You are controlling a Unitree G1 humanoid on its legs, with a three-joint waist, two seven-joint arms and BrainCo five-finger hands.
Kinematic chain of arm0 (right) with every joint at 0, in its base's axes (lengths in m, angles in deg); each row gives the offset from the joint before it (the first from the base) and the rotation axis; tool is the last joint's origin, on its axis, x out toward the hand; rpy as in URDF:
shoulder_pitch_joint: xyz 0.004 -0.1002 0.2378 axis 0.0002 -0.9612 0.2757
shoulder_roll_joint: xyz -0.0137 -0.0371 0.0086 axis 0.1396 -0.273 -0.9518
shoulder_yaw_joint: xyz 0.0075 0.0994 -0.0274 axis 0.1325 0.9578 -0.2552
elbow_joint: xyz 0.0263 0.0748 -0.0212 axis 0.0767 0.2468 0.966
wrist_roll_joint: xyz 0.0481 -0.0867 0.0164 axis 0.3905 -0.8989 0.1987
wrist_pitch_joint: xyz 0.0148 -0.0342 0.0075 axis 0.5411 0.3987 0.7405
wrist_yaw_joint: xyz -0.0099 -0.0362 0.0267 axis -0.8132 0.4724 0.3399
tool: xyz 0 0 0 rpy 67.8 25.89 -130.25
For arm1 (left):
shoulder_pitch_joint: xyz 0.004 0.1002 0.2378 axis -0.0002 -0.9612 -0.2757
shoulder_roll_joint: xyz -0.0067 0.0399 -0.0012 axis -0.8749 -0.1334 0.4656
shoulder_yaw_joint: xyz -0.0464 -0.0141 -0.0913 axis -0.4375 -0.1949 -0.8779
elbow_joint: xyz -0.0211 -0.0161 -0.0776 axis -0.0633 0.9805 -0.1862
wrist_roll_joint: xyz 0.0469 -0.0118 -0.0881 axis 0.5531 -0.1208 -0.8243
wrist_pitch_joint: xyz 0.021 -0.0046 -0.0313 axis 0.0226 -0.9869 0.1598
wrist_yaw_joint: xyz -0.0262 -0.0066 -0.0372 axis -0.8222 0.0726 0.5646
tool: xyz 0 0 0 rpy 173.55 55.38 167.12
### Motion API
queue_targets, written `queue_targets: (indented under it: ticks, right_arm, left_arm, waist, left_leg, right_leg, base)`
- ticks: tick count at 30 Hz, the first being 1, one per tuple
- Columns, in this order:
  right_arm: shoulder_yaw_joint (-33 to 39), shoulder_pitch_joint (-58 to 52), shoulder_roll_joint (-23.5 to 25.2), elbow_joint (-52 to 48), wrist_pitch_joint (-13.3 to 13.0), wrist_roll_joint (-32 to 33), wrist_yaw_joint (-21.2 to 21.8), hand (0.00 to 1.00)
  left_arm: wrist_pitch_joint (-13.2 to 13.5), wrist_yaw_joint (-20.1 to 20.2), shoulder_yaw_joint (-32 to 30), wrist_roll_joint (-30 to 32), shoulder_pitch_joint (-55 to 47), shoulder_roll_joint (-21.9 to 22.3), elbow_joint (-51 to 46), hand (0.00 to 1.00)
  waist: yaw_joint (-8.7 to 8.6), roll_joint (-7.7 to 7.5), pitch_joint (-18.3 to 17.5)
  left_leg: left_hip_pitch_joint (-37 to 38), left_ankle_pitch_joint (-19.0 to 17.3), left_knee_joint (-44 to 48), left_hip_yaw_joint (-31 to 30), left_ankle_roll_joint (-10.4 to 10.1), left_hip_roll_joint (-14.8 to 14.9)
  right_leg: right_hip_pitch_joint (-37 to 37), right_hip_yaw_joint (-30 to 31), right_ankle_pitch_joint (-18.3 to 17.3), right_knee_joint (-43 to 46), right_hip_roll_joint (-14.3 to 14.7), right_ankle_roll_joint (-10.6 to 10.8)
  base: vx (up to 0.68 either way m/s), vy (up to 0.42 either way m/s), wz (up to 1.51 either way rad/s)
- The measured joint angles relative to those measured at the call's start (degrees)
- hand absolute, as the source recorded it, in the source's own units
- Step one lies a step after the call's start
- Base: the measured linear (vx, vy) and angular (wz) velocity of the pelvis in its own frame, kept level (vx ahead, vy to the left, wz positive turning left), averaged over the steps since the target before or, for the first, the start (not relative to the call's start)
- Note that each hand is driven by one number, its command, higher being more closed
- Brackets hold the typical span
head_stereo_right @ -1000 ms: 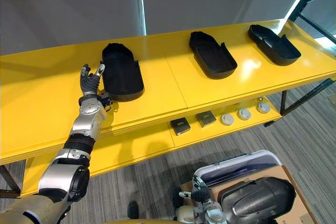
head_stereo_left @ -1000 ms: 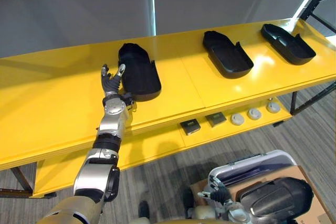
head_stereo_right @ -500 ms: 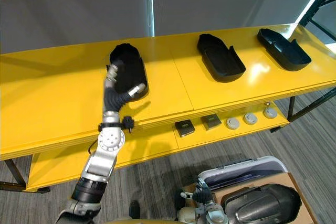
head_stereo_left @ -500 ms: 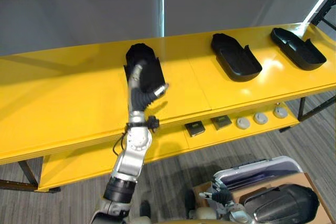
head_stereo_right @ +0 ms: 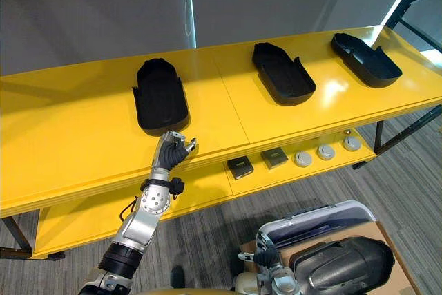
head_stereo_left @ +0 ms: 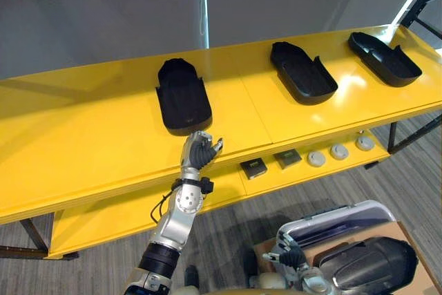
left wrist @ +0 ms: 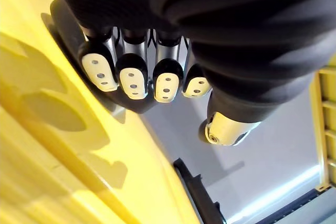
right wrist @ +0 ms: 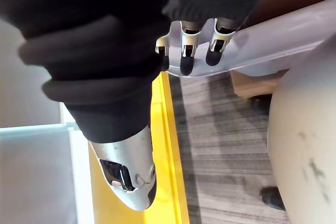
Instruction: Walk over and take plastic housings, then place them on the shelf
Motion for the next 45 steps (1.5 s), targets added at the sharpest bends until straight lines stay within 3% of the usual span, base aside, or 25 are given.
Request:
queue_targets:
  ticks: [18, 41, 45]
  right_arm:
    - [0.5, 0.0, 0.1, -0.1, 0.0, -0.5, -0.8, 0.0]
    - [0.4, -0.1, 0.5, 0.0, 0.0, -0.6, -0.8, 0.0]
    - [0.5, 0.2, 0.8, 0.1, 0.0, -1.0, -0.8, 0.0]
  left_arm:
    - [-3.1, -2.5, -5.9, -2.6, 7.3, -2.6, 8.7, 1.0]
    - [-2.6, -2.5, -7.4, -6.9, 10.7, -5.6, 12.3, 1.0]
    - [-1.2, -2.4, -7.1, -9.8, 6.4, -4.5, 3.6, 1.0]
  waist:
    - [-0.06, -0.21, 0.1]
    - [-0.2, -1.15, 0.0]
    - [-0.06, -1.22, 0.0]
  left_leg:
    - [0.0, -0.5, -0.1, 1.3, 0.0, 0.2]
    - [0.3, -0.5, -0.1, 1.0, 0.1, 0.0]
    - [0.3, -0.5, 0.1, 0.1, 0.1, -0.1]
  right_leg:
    - [-0.6, 1.1, 0.0, -0.2, 0.0, 0.0]
    - [-0.2, 0.8, 0.2, 0.0, -0.2, -0.2]
    - [0.2, 0.0, 0.2, 0.0, -0.4, -0.2]
  base:
    - [-0.01, 0.0, -0.03]
    - [0.0, 0.0, 0.0]
    - [0.0, 0.0, 0.1]
